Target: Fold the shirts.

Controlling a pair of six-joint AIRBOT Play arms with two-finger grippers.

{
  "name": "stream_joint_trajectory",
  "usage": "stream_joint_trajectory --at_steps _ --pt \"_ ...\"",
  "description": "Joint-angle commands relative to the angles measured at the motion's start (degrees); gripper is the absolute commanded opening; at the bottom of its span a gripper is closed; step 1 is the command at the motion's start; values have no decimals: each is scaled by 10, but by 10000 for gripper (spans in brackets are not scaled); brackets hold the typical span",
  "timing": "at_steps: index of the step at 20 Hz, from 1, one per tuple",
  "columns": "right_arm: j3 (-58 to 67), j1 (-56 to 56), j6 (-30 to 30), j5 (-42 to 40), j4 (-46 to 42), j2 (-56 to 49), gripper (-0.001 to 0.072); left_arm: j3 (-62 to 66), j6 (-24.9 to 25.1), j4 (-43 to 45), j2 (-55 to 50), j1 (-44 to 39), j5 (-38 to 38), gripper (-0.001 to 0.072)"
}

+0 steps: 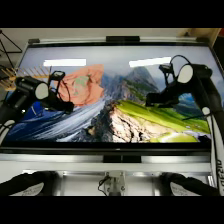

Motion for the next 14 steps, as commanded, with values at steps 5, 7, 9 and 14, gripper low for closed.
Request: stream_joint_trajectory --at_steps 5,7,9,14 --pt "1 0 1 -28 3 0 663 0 0 -16 -7 -1 105 576" --pt "1 0 1 -66 3 0 663 4 0 -15 -23 5 177 687" --pt "0 0 7 -97 5 0 663 37 0 -12 -72 38 188 686" --pt "0 0 14 -117 38 0 663 183 2 -82 -259 163 94 689"
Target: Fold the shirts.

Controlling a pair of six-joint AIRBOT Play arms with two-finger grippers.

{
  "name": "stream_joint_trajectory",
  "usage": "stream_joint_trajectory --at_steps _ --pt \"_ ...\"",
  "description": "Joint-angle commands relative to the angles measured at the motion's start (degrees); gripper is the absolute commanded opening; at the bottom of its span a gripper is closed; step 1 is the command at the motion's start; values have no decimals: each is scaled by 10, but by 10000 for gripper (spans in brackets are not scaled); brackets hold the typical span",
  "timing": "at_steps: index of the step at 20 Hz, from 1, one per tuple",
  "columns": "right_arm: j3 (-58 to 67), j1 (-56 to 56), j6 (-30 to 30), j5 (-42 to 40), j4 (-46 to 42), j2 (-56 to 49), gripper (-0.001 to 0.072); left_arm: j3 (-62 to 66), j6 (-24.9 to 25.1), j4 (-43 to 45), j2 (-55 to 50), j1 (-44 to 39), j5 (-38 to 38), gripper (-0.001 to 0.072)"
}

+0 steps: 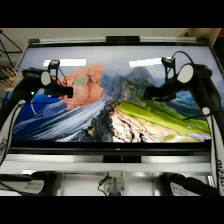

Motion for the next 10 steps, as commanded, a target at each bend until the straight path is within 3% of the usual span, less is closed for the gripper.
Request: stream_joint_trajectory --at_steps 1,6,7,8,9,10 --pt "0 0 3 -17 21 0 663 74 2 -85 -109 69 -21 689" --pt "0 0 2 -27 29 0 663 76 2 -174 -177 79 73 678" --pt "0 0 2 -32 29 0 663 76 2 -185 -183 77 94 625" --pt "0 0 2 -34 29 0 663 76 2 -195 -184 76 109 394" --pt "0 0 2 -35 29 0 663 77 3 -210 -182 76 120 82" --pt "0 0 2 -35 29 0 663 85 19 -227 -180 76 117 29"
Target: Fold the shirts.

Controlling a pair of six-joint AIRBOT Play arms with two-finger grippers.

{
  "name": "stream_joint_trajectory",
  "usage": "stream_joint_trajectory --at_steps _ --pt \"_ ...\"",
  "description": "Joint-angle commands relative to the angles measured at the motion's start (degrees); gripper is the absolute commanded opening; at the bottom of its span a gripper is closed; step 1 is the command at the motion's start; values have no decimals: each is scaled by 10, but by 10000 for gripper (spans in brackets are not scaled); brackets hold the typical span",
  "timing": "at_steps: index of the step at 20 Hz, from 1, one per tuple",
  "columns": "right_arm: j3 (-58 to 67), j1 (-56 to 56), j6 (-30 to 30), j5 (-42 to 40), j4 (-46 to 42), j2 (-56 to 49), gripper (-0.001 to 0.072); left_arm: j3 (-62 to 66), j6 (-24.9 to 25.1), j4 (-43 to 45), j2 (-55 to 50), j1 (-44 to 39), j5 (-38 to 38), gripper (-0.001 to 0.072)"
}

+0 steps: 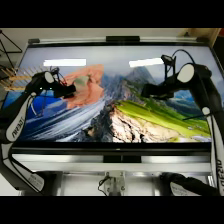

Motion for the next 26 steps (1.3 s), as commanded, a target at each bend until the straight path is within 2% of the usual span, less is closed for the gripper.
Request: stream_joint_trajectory --at_steps 1,5,7,13,14,15,17,19,21,24,26 --pt "0 0 0 -11 2 0 663 23 45 -74 -6 1 25 29" --pt "6 0 -3 33 -31 9 662 98 149 -79 78 -37 -19 27" --pt "6 0 -10 45 -62 42 662 137 175 -73 157 -75 -19 26" --pt "7 0 -10 41 -199 241 663 217 174 -73 392 -198 15 27" --pt "7 0 -10 45 -215 277 663 217 160 -60 416 -206 0 27" --pt "6 0 -10 48 -224 308 663 217 121 -32 435 -207 -35 27" --pt "6 0 -8 57 -224 355 663 216 56 47 447 -207 -143 27" --pt "6 0 10 92 -206 371 663 184 40 93 447 -207 -232 27" --pt "-23 0 18 141 -148 364 663 102 23 95 450 -211 -263 27" --pt "-178 2 30 113 -19 363 663 -70 23 96 459 -240 -218 27" --pt "-330 2 30 22 73 363 663 -171 21 95 459 -255 -183 27"
